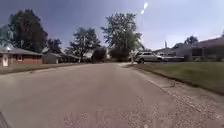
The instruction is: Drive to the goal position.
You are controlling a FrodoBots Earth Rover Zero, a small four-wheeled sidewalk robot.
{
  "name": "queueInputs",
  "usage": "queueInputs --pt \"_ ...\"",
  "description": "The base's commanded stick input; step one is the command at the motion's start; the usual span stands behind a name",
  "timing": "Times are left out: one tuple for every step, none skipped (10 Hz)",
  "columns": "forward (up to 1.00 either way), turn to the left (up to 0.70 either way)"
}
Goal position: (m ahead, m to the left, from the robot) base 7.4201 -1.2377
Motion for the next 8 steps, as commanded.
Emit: queueInputs --pt "0.70 0.00" --pt "0.70 0.00" --pt "0.70 0.00" --pt "0.70 0.00" --pt "0.70 0.00" --pt "0.70 0.00" --pt "0.70 0.00" --pt "0.70 0.00"
